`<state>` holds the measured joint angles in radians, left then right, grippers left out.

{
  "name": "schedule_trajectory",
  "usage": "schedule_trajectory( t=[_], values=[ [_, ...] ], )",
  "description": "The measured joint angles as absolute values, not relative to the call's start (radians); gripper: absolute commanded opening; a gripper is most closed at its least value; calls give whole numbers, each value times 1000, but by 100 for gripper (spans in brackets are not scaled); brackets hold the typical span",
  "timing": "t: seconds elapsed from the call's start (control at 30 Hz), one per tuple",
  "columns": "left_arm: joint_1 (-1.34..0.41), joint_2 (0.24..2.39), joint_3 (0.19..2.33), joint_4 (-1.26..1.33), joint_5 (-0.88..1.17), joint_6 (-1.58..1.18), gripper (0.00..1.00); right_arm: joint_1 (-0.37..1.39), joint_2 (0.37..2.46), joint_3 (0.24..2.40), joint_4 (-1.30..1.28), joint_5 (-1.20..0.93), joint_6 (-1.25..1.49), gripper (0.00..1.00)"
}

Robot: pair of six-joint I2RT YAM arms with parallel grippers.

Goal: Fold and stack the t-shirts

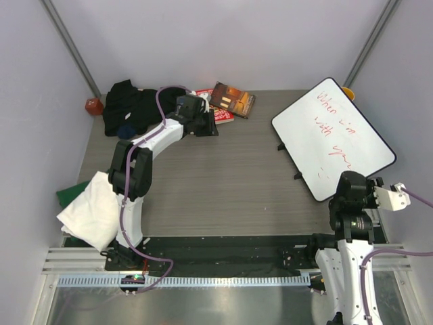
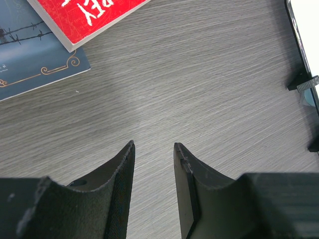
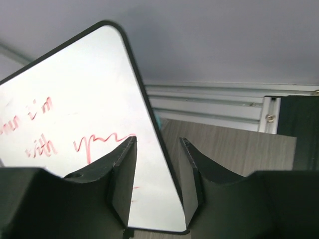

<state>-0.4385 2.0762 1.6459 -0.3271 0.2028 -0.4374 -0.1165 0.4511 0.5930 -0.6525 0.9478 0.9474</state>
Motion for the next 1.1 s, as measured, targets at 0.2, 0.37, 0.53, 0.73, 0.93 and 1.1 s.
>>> schedule_trajectory(
  t=[0.2, 0.37, 0.53, 0.73, 0.93, 1.1],
  values=[
    [-439, 2076, 1646, -327, 203, -437, 38, -117, 401, 592, -552, 766, 844, 27],
    [-439, 2076, 1646, -327, 203, -437, 38, -117, 383, 580, -456, 646, 773, 1],
    [-439, 2076, 1646, -327, 203, -437, 38, -118, 487, 550, -343, 467, 723, 1],
    [-439, 2077, 1646, -328, 203, -436, 38, -104, 708, 529, -213, 239, 656, 1],
    [-439, 2077, 1646, -331, 203, -434, 38, -77, 918, 531, -84, 49, 599, 1],
    [-439, 2081, 1646, -335, 202, -428, 38, -14, 1169, 575, -19, -56, 550, 1]
  ],
)
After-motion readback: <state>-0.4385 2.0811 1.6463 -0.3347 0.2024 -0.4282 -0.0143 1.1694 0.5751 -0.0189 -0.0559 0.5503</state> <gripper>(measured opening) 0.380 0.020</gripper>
